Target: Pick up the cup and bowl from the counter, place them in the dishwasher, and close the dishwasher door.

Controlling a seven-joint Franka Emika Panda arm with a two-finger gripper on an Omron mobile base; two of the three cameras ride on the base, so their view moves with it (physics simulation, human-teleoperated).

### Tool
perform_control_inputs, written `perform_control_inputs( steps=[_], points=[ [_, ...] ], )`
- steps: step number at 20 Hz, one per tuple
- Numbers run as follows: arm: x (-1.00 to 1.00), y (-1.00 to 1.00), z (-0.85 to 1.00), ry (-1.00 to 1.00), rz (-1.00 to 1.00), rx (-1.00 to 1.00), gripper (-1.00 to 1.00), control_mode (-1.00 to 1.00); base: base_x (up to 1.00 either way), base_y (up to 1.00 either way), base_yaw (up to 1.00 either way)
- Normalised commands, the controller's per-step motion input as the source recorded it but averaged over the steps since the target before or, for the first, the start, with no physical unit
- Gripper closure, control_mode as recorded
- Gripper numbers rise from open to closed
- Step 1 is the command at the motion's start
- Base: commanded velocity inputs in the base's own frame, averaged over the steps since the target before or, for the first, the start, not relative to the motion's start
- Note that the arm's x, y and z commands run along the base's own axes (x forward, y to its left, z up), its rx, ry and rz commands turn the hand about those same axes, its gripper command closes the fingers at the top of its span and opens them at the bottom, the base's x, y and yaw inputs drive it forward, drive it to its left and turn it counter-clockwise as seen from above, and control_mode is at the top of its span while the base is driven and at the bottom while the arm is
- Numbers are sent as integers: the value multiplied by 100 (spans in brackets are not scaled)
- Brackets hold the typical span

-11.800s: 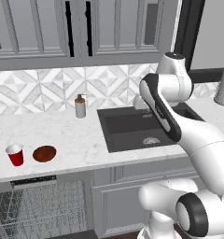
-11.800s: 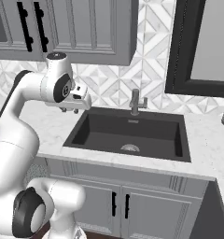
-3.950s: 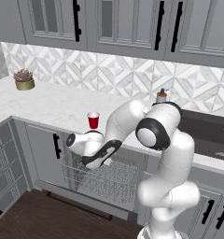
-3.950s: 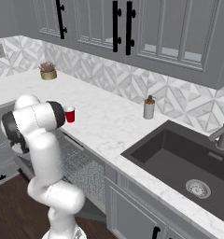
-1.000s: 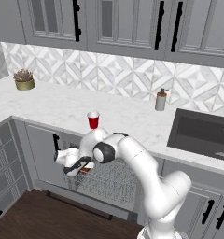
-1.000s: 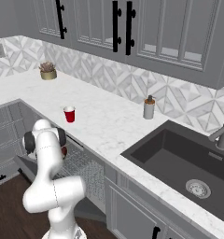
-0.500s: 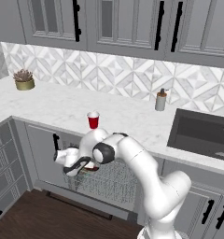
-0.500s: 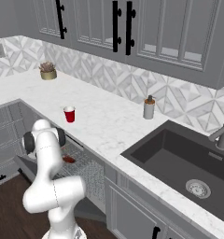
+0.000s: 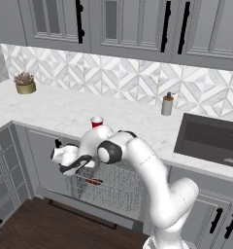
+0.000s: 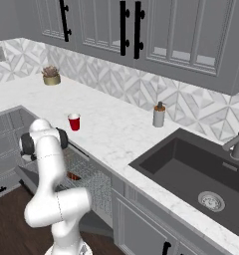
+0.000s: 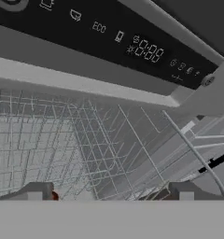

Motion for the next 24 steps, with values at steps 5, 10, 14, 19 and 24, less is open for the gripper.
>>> perform_control_inputs(
  steps=[5,10,14,19,24],
  points=[
    [-35,-7,99,2,5,21,-100,-100,0,0,0],
    [-27,-37,100,5,0,45,-100,-100,0,0,0],
    [-47,-10,100,-7,0,26,-100,-100,0,0,0],
    [-20,-19,100,-2,6,10,-100,-100,0,0,0],
    [39,-44,100,15,16,-1,-100,-100,0,0,0]
  ],
)
